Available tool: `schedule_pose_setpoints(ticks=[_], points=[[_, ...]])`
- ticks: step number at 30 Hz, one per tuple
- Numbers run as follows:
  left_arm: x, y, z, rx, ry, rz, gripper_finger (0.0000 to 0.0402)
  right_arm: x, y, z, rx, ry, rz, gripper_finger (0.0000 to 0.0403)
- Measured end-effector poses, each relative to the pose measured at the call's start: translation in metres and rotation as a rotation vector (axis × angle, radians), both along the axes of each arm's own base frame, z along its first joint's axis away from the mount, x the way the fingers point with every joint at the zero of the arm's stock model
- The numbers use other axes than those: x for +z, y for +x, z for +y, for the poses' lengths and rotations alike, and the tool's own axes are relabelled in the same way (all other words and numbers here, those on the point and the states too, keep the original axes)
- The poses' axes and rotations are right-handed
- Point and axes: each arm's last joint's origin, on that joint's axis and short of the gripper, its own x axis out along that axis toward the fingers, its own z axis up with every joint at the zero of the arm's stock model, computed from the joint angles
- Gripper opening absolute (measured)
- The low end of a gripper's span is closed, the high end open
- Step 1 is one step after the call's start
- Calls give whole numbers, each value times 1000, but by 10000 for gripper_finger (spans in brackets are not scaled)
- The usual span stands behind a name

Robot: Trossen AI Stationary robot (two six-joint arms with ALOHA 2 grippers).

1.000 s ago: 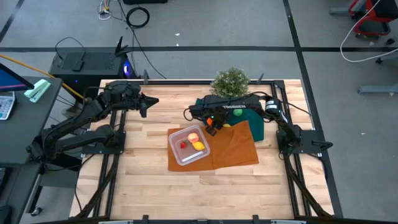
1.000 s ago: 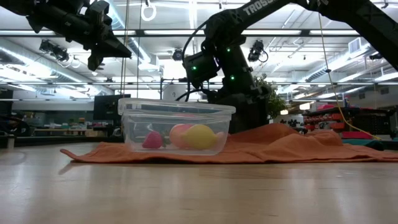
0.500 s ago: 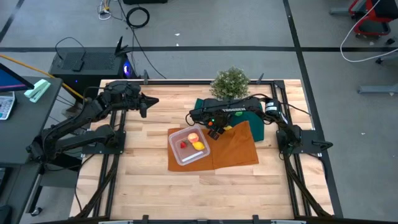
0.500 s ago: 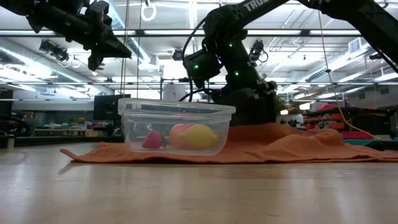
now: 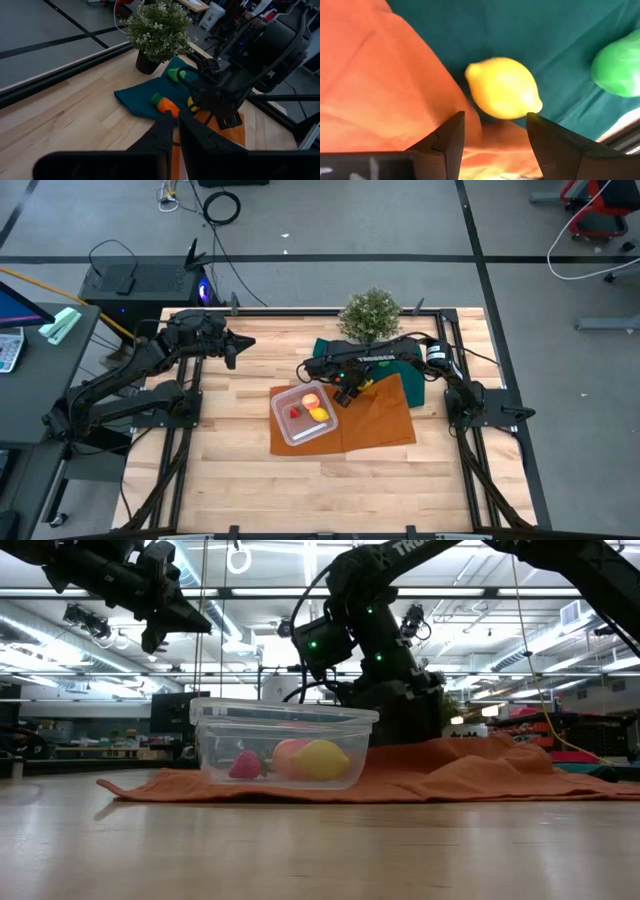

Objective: Pick and placing Produce into tupperware
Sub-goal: Put the yellow lemon into the transparent bin

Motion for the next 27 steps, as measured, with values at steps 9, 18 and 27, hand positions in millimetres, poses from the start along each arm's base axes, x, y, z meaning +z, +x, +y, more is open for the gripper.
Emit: schedule_pose_setpoints(ticks=[9, 18, 27], points=[[0, 0, 0, 0, 0, 0, 30, -5, 0, -3, 37, -52, 0, 178], [0, 0, 0, 0, -1, 0, 36, -6, 3, -4, 59, -48, -33, 206], [0, 0, 0, 0, -1, 0, 31, -6, 2, -5, 58, -45, -30, 249]])
